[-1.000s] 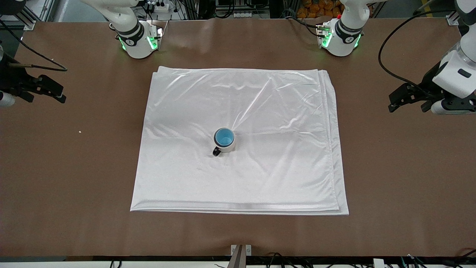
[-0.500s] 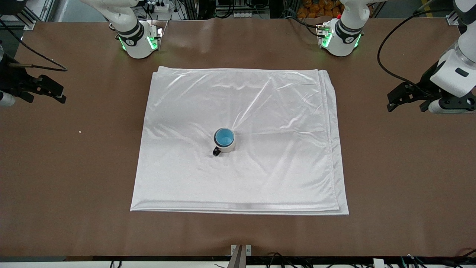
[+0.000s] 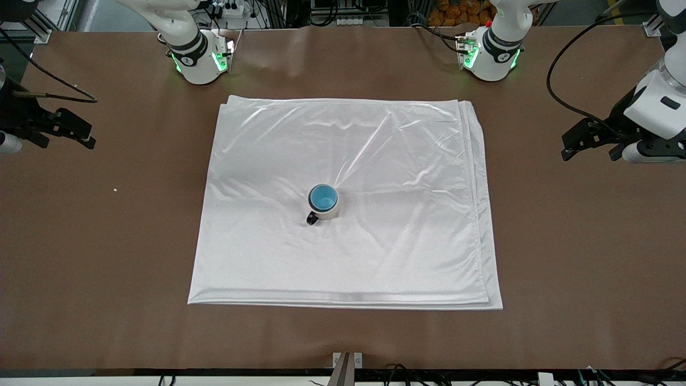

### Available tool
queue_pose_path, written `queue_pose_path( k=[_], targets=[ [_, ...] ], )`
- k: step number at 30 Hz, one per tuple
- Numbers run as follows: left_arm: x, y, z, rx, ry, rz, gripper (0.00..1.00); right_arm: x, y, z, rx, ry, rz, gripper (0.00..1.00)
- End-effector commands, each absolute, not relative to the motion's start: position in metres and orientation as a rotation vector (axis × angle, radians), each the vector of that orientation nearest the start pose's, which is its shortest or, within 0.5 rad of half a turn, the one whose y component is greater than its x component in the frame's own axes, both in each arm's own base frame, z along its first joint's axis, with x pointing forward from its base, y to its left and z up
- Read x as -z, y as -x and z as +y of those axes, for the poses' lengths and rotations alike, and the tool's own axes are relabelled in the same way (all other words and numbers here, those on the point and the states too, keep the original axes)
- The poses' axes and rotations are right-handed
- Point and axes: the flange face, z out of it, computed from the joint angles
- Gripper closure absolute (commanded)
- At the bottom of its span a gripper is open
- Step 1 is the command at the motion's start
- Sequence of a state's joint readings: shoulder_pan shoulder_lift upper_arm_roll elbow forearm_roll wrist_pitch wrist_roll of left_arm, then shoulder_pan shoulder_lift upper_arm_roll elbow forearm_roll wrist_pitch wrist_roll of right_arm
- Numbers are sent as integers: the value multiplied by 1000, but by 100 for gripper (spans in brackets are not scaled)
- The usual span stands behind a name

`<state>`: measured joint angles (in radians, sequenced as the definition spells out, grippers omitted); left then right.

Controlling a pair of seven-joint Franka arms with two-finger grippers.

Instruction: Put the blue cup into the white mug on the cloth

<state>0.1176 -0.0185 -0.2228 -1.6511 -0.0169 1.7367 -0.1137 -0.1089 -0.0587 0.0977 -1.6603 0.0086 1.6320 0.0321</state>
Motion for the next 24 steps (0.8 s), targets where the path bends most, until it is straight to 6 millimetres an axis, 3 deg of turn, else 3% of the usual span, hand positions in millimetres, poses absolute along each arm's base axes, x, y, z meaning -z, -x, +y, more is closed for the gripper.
queue_pose_path(
  k=[1,24],
  targets=[
    [-617,-557,-56,174,3134,11,0,-620,-543,-3,43,3124,54,0],
    [-620,-559,-51,184,3135,9,0,-619,-543,-6,38,3124,61,0]
  ],
)
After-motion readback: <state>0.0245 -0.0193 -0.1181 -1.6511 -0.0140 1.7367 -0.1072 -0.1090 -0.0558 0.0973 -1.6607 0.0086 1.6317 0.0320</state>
